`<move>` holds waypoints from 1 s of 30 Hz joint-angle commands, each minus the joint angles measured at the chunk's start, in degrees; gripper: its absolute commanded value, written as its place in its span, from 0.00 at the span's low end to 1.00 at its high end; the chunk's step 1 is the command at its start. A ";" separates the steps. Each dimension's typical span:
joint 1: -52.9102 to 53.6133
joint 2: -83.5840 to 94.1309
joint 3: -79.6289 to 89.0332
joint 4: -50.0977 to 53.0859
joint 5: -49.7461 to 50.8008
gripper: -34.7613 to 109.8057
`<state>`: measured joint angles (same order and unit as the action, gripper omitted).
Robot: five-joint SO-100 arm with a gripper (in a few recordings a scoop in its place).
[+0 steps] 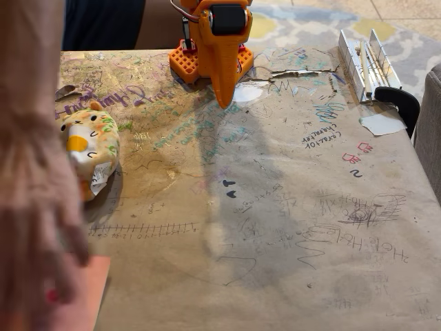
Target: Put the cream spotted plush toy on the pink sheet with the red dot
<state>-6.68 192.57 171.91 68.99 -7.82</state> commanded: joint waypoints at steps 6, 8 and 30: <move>-0.88 0.62 -0.70 0.70 -0.26 0.24; -0.79 0.62 -0.70 0.70 -0.18 0.24; 0.88 0.62 -0.70 0.62 0.70 0.24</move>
<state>-5.27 192.57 171.91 68.99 -7.12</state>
